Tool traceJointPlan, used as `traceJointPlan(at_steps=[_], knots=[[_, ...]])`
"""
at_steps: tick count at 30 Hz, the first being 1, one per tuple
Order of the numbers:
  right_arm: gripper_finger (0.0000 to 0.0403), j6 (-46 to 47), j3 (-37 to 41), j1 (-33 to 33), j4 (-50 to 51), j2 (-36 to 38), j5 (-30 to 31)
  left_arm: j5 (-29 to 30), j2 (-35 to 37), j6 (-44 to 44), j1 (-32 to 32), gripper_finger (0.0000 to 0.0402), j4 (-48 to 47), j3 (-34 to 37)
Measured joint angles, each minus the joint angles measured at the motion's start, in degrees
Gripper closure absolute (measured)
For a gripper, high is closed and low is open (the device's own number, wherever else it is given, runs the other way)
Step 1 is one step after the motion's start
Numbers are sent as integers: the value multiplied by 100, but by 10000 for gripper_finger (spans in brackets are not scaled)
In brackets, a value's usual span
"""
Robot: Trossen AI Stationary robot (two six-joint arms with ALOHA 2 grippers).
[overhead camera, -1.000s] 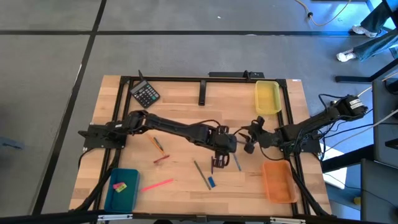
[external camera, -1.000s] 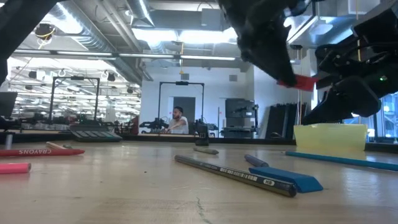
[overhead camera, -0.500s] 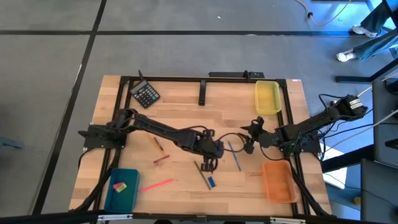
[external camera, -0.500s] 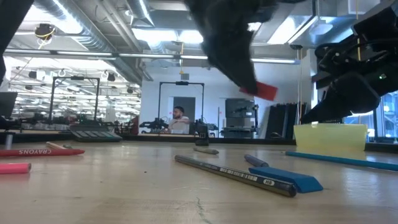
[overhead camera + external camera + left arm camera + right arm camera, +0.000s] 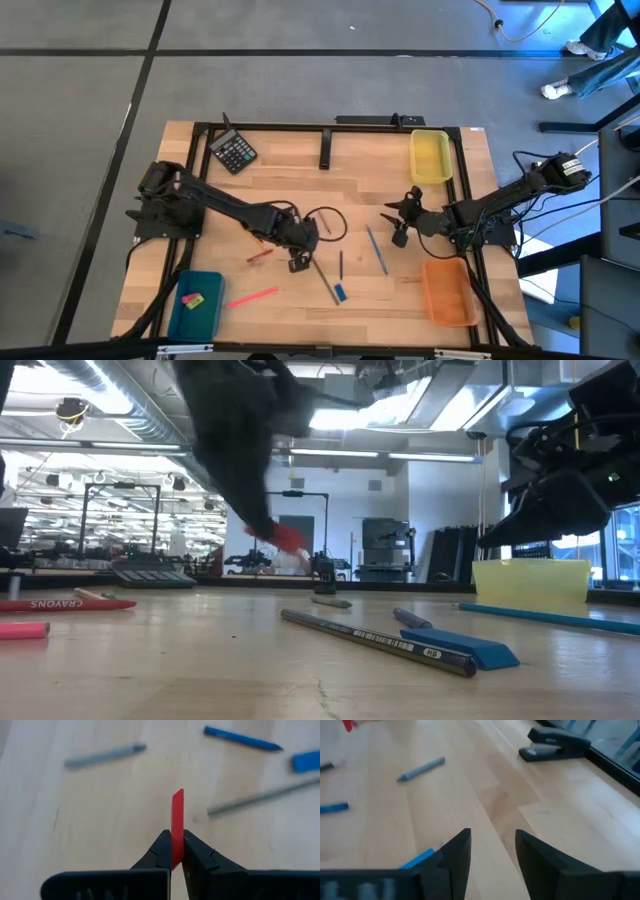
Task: Sort crayons/erasers/pens/pencils in bins
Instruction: Put the red eraser into the blue bin
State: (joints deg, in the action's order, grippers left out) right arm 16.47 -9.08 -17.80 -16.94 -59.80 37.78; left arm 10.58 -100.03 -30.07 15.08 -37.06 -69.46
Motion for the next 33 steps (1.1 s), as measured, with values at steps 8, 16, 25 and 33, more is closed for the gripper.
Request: traceJointPlan(at_steps=[8, 16, 25, 33], knots=[[246, 788, -2, 251, -349, -40, 450, 403, 721, -1494, 544, 388, -2081, 50], [246, 1936, -2, 382, -214, -109, -59, -770, 934, -3628, 1793, 388, -4160, 53], [246, 1960, -1, 382, -21, -169, -15, -1312, 957, -6686, 3432, 388, -4022, 23], [246, 2098, -2, 382, 14, -211, -9, -2704, 955, -8180, 4592, 388, -3592, 138]])
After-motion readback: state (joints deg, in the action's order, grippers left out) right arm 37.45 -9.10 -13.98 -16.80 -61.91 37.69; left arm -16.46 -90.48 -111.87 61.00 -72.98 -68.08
